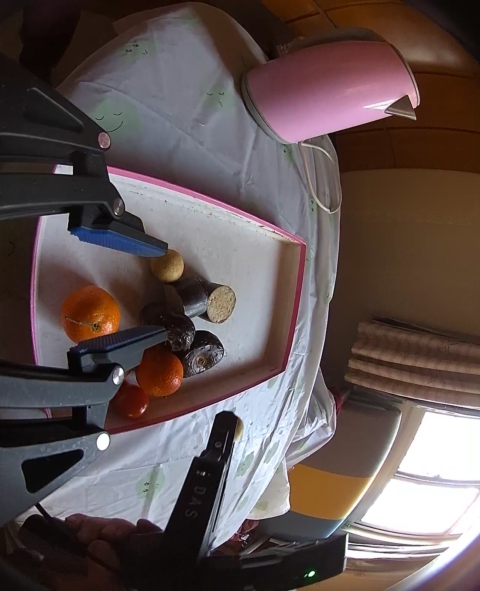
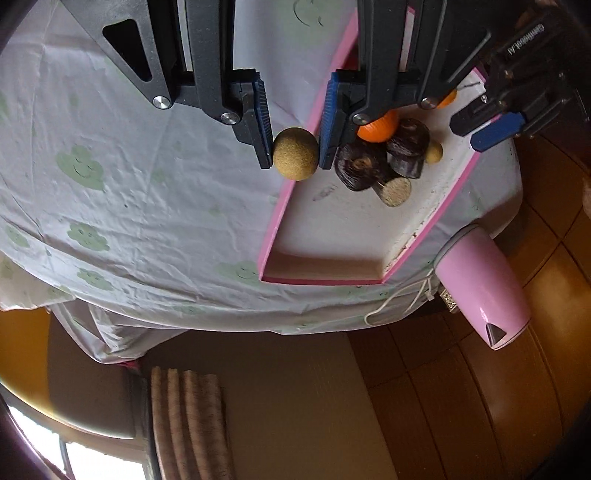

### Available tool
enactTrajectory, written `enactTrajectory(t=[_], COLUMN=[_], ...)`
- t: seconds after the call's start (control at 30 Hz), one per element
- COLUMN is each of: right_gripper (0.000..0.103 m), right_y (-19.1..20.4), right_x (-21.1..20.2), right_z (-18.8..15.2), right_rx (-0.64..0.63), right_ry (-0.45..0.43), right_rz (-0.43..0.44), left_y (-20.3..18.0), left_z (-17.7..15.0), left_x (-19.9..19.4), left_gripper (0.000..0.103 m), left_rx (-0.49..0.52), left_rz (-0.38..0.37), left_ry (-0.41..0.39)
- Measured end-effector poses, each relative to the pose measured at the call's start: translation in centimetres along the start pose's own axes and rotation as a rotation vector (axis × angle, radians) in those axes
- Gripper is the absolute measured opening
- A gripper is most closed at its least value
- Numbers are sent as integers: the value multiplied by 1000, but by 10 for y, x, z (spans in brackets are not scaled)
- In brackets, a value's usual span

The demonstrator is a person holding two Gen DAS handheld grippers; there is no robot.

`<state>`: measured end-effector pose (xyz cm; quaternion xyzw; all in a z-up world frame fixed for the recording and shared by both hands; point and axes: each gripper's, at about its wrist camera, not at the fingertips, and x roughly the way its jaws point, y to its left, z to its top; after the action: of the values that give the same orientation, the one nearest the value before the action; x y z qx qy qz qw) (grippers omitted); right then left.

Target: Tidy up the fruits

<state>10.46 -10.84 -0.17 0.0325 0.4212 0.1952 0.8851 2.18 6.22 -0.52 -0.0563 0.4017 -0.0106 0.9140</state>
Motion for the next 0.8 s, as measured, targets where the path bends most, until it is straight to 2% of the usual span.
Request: enactTrajectory(t=[0.33,0.43,0.47,0.5,0.63,0.8], right_gripper=[26,39,50,55,55,63], right_y=[29,30,30,30,32,34], right_x=[57,56,53,48,28,4], right_z=[27,26,24,23,12,-9], right_rx=[-80,-78,-70,-68,-64,-33], right_ry=[87,71,63,53,19,-26], right_rz=[-29,-40,-31,-30,-27,-49], left_y=[11,13,13,13,11,7], left_z=[2,2,3,2,1,0], left_x=[0,-1,-2,-2,-7,-13], left_gripper=[40,40,40,40,40,41], left_rx=[-17,-23,-26,-26,-26,-15], left_rz=[30,35,38,42,44,50], left_ry=[-15,-17,-20,-24,-36,-48])
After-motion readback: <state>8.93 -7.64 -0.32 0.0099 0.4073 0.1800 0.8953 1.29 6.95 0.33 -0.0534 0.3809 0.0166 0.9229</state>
